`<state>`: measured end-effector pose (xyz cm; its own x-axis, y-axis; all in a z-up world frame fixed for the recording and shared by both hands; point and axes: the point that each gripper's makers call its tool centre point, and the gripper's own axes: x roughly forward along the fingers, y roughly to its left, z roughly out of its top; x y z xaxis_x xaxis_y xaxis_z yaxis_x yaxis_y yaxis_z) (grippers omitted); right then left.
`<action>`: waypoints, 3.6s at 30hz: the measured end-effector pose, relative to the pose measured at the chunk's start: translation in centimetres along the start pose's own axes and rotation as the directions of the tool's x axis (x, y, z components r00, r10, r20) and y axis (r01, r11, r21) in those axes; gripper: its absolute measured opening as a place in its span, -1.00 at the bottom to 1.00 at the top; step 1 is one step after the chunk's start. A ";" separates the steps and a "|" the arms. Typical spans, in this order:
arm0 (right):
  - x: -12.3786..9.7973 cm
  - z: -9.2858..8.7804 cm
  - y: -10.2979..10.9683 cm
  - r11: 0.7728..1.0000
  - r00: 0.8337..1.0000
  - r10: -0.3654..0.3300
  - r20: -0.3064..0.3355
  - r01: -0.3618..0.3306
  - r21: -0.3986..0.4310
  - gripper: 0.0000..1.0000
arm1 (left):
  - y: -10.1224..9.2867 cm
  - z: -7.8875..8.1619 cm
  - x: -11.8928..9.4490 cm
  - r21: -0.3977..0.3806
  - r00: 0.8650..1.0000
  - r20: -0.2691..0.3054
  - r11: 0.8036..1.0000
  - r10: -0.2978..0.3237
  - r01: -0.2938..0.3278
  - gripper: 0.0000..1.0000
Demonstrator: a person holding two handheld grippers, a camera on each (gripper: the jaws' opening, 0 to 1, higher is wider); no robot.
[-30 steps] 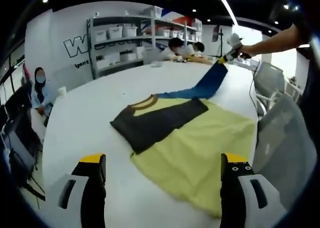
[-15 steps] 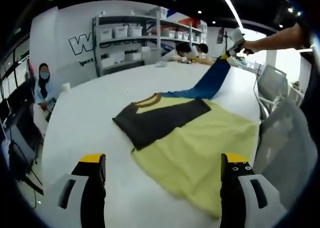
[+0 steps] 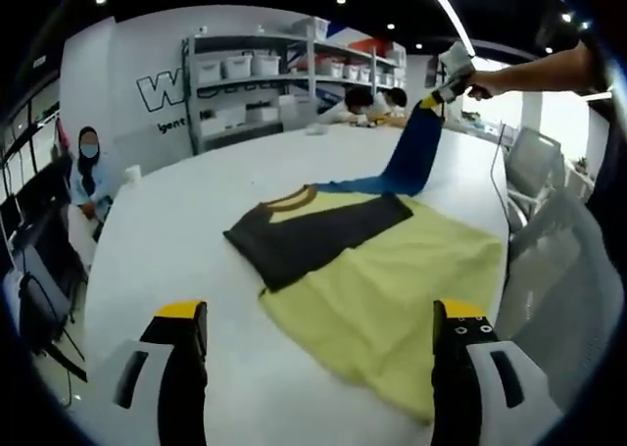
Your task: Fold the garment on the visible template until the final outline fits inside the template.
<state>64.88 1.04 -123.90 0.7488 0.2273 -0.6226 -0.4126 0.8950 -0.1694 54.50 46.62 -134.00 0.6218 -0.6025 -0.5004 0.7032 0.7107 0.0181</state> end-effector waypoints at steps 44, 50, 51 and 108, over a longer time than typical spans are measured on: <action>5.1 16.0 15.2 0.955 0.944 0.284 0.170 -0.263 -0.136 -1.00 | 1.2 -0.5 -1.9 -0.043 0.999 0.031 0.998 0.042 -0.040 0.98; 6.7 16.2 17.6 0.938 0.933 0.329 0.147 -0.304 -0.168 -1.00 | 1.1 -0.8 -2.2 -0.056 0.998 0.028 0.997 0.049 -0.047 0.98; 6.7 16.2 18.2 0.935 0.931 0.335 0.143 -0.310 -0.174 -1.00 | 1.1 -0.9 -2.2 -0.052 0.999 0.023 0.998 0.048 -0.046 0.98; 18.4 8.2 32.6 0.830 0.861 0.491 -0.136 -0.509 -0.229 -1.00 | 2.7 -2.9 -4.0 -0.097 0.995 0.017 0.990 0.100 -0.098 0.98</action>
<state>69.43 37.56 -134.64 0.3715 0.5828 -0.7227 -0.8425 0.5386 0.0012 52.93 52.01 -134.46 0.6948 -0.5343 -0.4815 0.6020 0.7983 -0.0173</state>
